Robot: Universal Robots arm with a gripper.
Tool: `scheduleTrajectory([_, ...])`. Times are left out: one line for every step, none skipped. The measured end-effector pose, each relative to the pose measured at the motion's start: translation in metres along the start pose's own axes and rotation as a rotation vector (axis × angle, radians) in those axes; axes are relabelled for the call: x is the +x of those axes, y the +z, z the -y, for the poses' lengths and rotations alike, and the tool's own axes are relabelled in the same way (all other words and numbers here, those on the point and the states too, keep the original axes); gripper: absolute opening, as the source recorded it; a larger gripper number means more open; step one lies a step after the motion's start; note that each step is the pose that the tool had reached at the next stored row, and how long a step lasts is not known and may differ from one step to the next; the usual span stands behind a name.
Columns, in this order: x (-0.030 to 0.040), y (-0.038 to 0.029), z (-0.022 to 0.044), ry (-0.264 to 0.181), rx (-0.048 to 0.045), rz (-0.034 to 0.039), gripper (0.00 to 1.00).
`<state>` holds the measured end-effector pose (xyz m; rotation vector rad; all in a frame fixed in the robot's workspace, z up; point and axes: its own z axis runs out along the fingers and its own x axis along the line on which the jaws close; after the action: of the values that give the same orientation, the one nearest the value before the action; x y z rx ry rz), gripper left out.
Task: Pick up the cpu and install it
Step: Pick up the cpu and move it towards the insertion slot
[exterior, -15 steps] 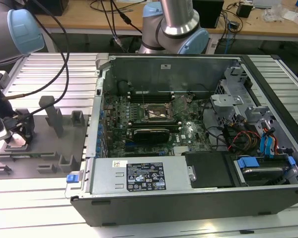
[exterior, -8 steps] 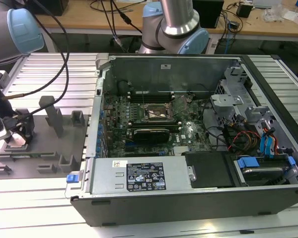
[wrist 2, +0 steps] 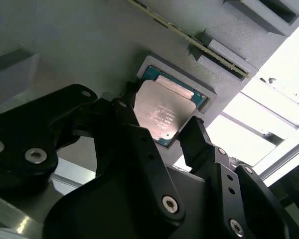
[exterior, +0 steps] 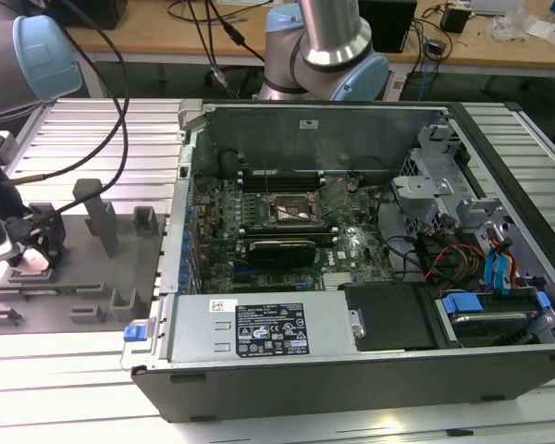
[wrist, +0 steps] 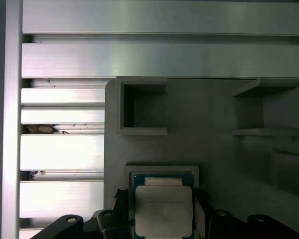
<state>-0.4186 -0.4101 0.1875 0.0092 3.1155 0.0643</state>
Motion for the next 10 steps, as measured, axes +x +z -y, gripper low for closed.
scheduleTrajectory([0.0000,0.0000,0.0000,0.000,-0.0004,0.0000,0.62])
scheduleTrajectory([0.0000,0.0000,0.0000,0.000,-0.0006,0.0001,0.62])
scheduleTrajectory([0.0001,0.0000,0.0001,0.000,-0.0006,0.0005,0.62])
scheduleTrajectory([0.0002,-0.0001,0.0001,0.000,-0.0006,0.0009,0.62])
scheduleTrajectory([0.0005,0.0000,0.0001,0.000,-0.0005,0.0018,0.62])
scheduleTrajectory([0.0008,0.0000,0.0000,0.000,-0.0006,0.0028,0.62])
scheduleTrajectory([0.0008,0.0001,0.0000,0.000,-0.0006,0.0031,0.62])
scheduleTrajectory([0.0007,0.0001,0.0000,0.000,-0.0007,0.0032,0.62])
scheduleTrajectory([0.0008,0.0000,0.0000,0.000,-0.0006,0.0032,0.62])
scheduleTrajectory([0.0008,0.0000,0.0000,0.000,-0.0006,0.0032,0.62])
